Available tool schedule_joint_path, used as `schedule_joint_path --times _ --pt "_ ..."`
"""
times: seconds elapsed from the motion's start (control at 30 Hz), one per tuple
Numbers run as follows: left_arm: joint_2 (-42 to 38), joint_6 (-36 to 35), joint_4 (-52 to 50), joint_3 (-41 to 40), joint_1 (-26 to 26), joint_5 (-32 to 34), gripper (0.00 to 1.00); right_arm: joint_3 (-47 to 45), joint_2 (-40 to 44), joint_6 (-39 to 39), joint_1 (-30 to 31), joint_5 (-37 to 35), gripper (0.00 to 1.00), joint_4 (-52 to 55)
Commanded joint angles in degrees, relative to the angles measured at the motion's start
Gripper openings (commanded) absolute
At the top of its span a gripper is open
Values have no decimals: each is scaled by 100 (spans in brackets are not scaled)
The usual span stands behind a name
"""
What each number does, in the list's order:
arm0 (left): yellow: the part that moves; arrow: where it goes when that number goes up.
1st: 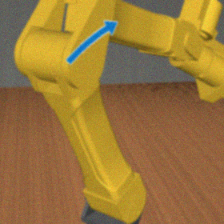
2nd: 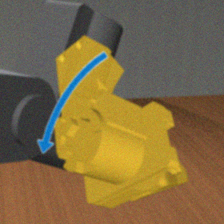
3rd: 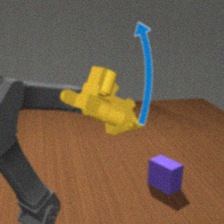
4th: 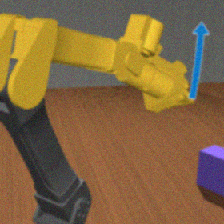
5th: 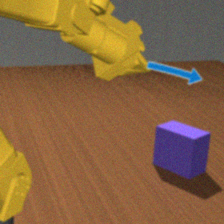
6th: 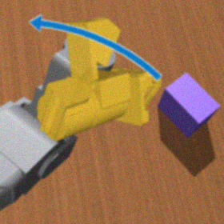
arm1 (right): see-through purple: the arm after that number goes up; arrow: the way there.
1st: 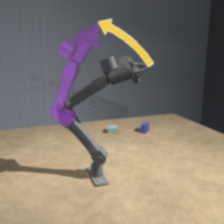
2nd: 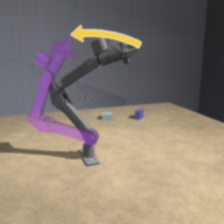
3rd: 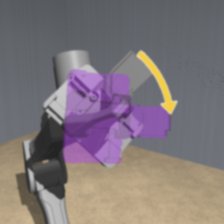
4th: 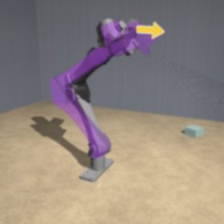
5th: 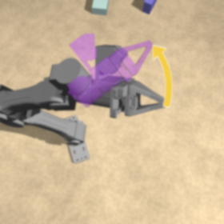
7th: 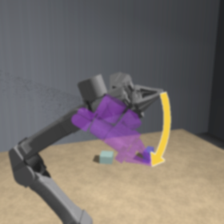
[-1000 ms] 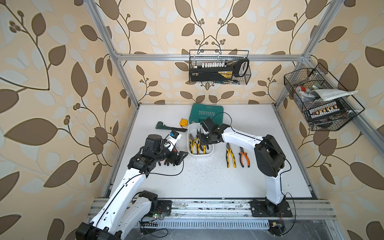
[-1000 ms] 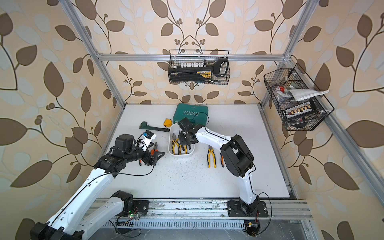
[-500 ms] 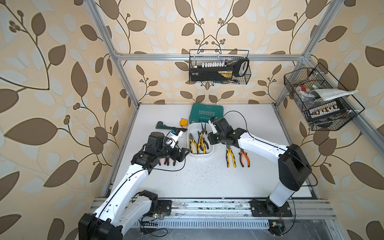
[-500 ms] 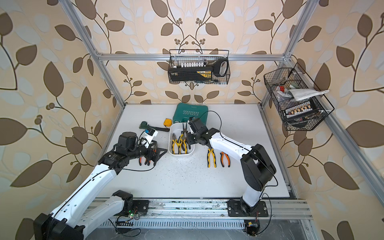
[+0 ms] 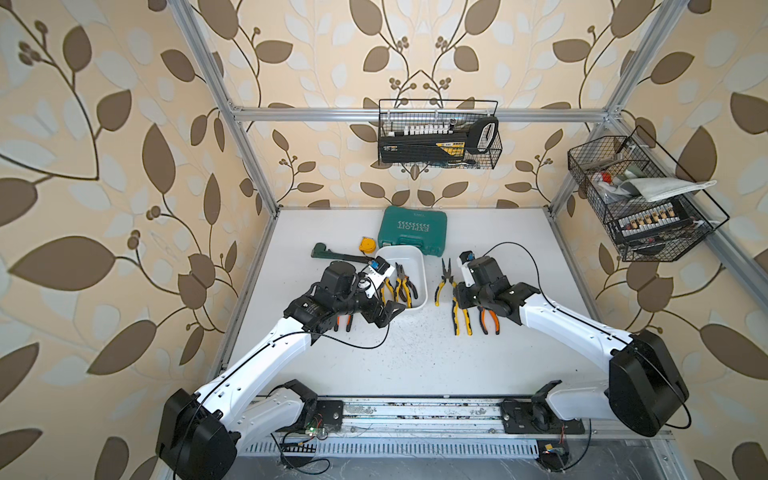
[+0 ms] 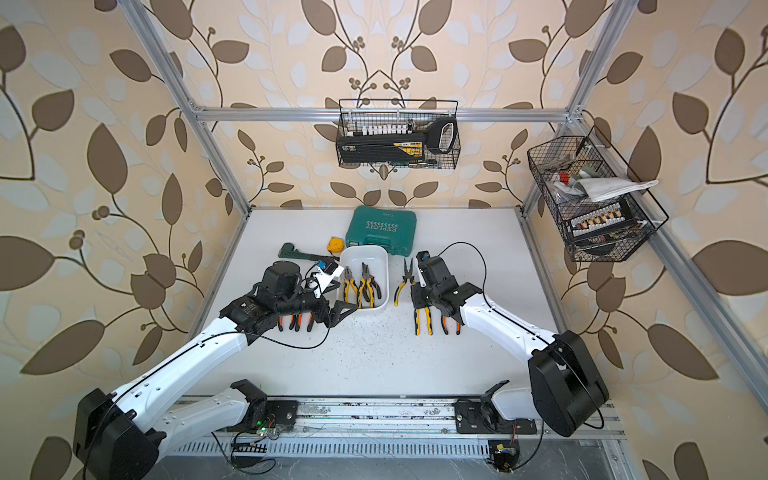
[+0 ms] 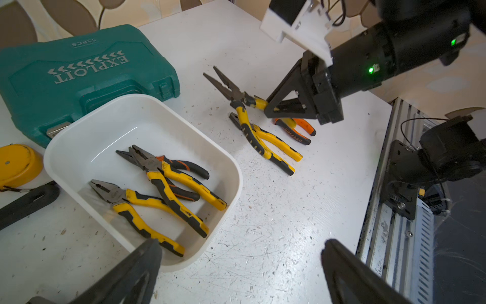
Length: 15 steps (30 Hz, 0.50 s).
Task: Take the pliers out of the storage box
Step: Place the pliers at the center of the board.
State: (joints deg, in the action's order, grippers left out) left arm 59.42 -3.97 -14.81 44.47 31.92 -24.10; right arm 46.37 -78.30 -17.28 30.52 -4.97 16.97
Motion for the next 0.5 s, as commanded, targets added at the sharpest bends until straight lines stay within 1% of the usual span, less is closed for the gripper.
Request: schedule_joint_path --times 0.0,0.1,0.2,0.47 --pt "-6 -2 228 153 27 88 99 -148 -88 -153 281 -377 0 -208" --pt "-31 -24 210 132 34 152 99 -213 -269 -439 495 -466 0 -257" --pt "-51 -26 206 127 34 177 99 -287 -491 -732 590 -325 0 -419" --pt "-97 -25 165 99 43 184 99 -54 -1215 -960 935 -405 0 -574"
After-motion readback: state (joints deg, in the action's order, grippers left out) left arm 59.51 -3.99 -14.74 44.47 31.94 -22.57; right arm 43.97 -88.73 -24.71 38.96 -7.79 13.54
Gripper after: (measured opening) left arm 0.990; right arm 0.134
